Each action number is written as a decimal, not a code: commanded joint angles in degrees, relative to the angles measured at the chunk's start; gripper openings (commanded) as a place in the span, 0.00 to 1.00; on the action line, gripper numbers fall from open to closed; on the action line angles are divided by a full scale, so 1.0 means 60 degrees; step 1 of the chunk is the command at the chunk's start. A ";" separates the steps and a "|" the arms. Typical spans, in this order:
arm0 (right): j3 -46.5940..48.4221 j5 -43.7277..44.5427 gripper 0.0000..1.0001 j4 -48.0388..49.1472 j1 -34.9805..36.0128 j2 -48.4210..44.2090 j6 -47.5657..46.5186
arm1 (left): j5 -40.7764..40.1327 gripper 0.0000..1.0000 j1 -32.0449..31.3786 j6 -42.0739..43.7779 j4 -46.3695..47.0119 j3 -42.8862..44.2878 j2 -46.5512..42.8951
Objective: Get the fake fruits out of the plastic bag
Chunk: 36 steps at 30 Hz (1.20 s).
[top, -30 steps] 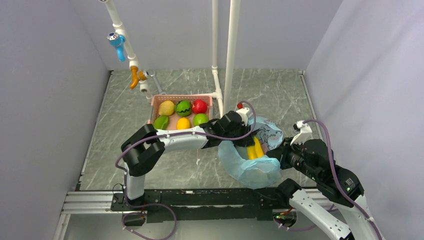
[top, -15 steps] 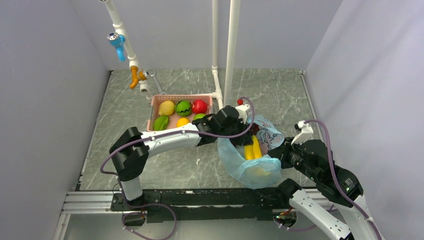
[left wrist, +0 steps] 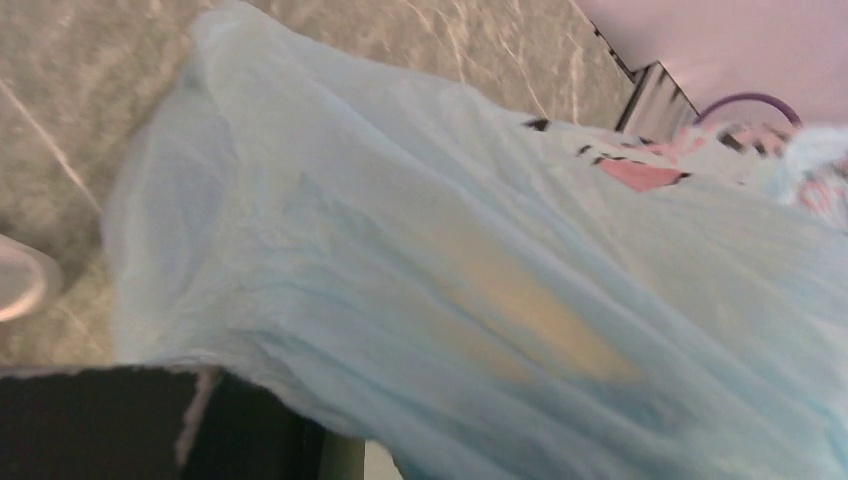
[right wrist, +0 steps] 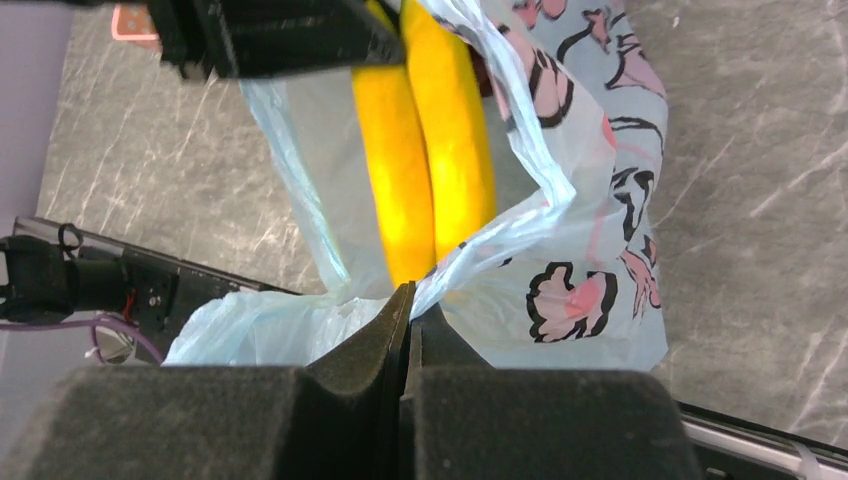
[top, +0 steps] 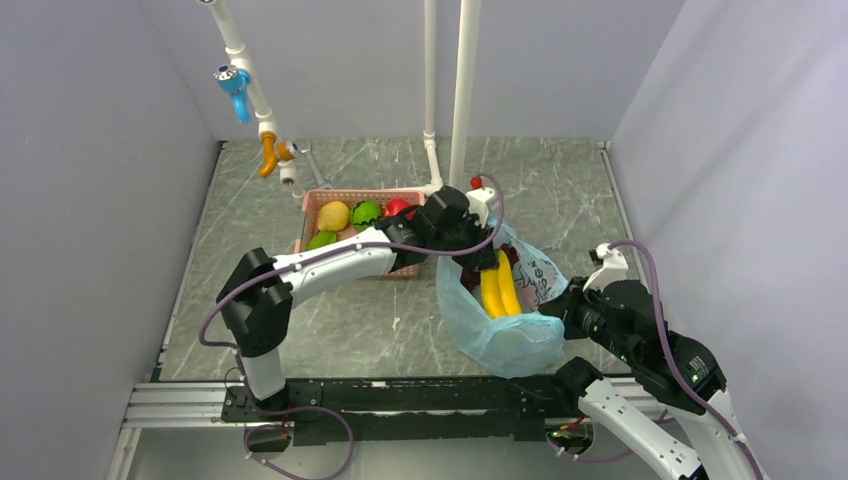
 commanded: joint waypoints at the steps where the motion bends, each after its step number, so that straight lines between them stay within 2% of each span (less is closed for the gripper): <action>1: -0.0163 -0.0769 0.00 0.0349 0.0032 0.0138 -0.0110 | 0.0530 0.01 0.0429 0.0802 -0.0272 0.0701 0.0698; 3: -0.0271 -0.0942 0.00 0.0532 0.0043 0.0088 -0.0034 | 0.0125 0.04 0.0448 0.1292 -0.0661 0.1041 0.1098; 7: -0.0412 -0.0866 0.00 0.0652 0.0043 0.0085 -0.0015 | -0.0548 0.03 0.0443 0.2027 -0.1292 0.1547 0.1732; 10: -0.0588 -0.0834 0.00 0.0626 0.0037 -0.0075 -0.0022 | -0.0423 0.02 0.0448 0.2169 -0.1260 0.1546 0.1678; 14: -0.0781 -0.0945 0.00 0.0717 0.0042 -0.0360 -0.0025 | 0.0653 0.04 0.0464 0.2098 -0.0681 0.1161 0.0946; 22: -0.1268 -0.1116 0.00 0.0968 0.0029 -0.1324 0.0062 | 0.2160 0.00 0.0668 0.2718 0.1600 -0.0887 -0.1025; 30: -0.1155 -0.0932 0.00 0.0882 0.0045 -0.1158 0.0082 | 0.3760 0.00 0.1108 0.2181 0.2411 -0.0554 -0.0891; 33: -0.1097 -0.0911 0.00 0.0899 0.0033 -0.1098 0.0101 | 0.3593 0.00 0.1159 0.1939 0.2201 -0.0232 -0.0501; 36: -0.1053 -0.0853 0.00 0.0909 0.0036 -0.0931 0.0158 | 0.2564 0.00 0.1181 0.1644 0.0909 0.0539 0.0146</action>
